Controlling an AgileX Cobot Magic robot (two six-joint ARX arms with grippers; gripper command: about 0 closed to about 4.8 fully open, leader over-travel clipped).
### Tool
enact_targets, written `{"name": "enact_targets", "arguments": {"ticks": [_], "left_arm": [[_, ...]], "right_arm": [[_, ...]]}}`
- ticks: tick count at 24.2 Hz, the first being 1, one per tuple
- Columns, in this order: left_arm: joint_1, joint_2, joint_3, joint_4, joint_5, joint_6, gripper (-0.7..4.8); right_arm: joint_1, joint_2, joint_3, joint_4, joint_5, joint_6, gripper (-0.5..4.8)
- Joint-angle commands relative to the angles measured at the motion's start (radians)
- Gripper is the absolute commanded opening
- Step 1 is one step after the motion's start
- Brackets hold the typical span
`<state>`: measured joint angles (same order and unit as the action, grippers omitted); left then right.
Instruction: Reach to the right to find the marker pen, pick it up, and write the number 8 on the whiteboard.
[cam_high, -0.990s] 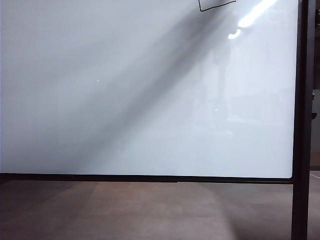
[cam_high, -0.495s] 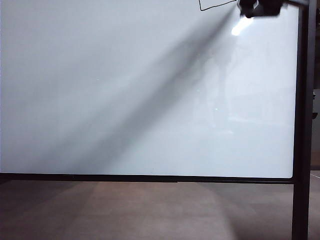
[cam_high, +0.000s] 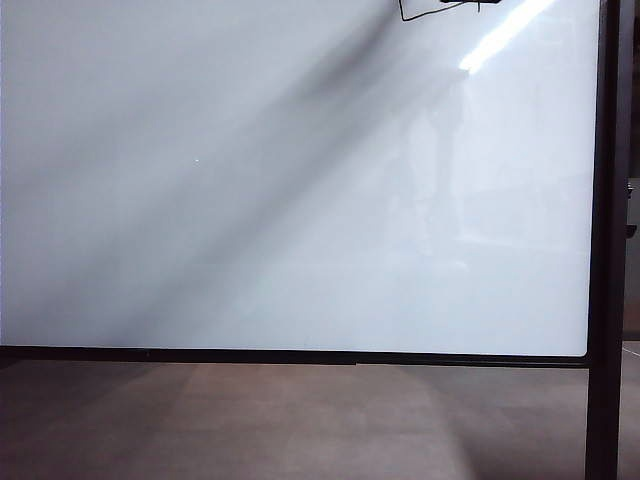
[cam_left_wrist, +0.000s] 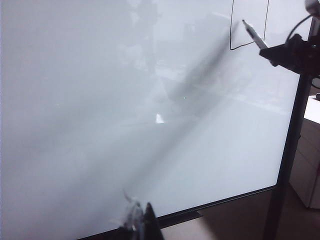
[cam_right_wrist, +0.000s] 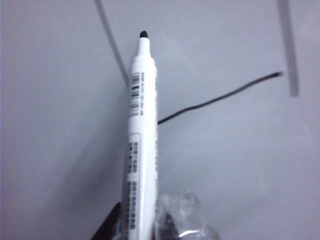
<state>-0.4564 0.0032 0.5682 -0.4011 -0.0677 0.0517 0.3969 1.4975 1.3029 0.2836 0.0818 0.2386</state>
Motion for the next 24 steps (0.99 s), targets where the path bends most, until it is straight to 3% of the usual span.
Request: {"name": "enact_targets", "arguments": {"ticks": [1,24], "left_arm": [[-0.003,0.002,0.006,0.013,0.001,0.0,-0.05],[-0.012,0.002,0.006,0.013,0.001,0.0,-0.05]], "right_arm": [[0.021,0.006,0.022,0.009,-0.01,-0.011,-0.05],[0.002,0.032,0.048,0.017,0.035,-0.03,-0.05]]}}
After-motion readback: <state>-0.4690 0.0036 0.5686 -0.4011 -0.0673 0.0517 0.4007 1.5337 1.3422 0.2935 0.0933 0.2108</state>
